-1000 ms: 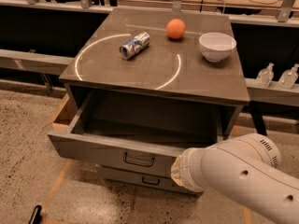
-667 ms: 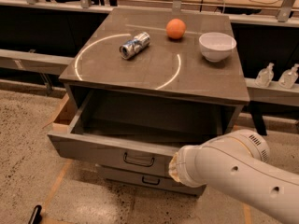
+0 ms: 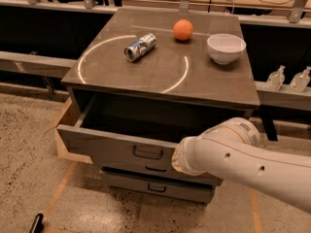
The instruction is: Close top drawer
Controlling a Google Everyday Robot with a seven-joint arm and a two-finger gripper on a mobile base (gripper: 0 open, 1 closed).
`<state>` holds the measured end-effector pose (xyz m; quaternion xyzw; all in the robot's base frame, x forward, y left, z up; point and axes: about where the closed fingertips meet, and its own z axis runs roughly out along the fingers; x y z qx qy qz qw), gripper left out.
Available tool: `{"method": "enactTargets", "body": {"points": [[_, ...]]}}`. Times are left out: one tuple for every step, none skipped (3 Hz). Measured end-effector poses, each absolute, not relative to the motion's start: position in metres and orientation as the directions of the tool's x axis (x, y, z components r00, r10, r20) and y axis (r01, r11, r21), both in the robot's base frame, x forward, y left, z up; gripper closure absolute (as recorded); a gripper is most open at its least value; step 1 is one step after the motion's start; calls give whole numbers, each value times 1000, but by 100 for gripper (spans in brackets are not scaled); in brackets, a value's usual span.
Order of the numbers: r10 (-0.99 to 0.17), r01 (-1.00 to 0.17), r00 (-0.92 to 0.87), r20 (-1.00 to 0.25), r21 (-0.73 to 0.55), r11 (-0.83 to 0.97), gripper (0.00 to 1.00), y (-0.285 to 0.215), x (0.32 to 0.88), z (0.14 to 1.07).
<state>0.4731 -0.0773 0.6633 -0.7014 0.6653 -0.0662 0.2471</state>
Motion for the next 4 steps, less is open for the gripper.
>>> {"method": "enactTargets", "body": {"points": [[-966,-887,118,-228,-462,1,100,-76,506,663],[-968,-878,134,-213,-479,-16,100,-76,529,663],[-971,-872,141,-193,-489,-30,100,-81,544,663],[-974,-866,146,-170,-498,-43,100,-88,553,666]]}}
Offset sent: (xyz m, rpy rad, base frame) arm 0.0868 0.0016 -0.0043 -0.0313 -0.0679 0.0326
